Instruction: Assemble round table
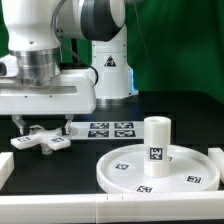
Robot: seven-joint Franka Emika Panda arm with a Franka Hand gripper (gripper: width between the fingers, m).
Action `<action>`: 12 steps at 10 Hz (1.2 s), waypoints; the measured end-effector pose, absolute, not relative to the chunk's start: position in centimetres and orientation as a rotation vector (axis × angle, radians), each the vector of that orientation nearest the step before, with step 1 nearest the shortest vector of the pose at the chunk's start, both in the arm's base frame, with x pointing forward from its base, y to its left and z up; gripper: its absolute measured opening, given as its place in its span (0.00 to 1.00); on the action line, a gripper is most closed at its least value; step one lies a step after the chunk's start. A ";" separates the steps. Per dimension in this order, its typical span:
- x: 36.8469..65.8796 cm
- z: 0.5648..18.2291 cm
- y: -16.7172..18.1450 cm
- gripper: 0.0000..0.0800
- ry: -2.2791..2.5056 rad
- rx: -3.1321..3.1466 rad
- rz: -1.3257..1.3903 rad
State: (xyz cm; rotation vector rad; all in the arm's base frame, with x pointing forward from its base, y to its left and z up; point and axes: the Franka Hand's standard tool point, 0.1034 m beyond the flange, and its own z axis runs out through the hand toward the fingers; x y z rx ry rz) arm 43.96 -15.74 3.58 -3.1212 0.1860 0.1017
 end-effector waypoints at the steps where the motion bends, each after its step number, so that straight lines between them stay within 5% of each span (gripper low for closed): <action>1: 43.9 3.5 -15.7 0.81 0.186 -3.121 0.104; 10: 43.2 2.4 -15.7 0.81 0.168 -3.120 0.141; 12: 43.3 2.4 -15.7 0.56 0.166 -3.121 0.139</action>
Offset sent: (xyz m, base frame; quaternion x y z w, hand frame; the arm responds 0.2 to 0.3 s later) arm 0.0009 -0.0023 -0.0032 -0.0027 0.0044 -0.0029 1.0000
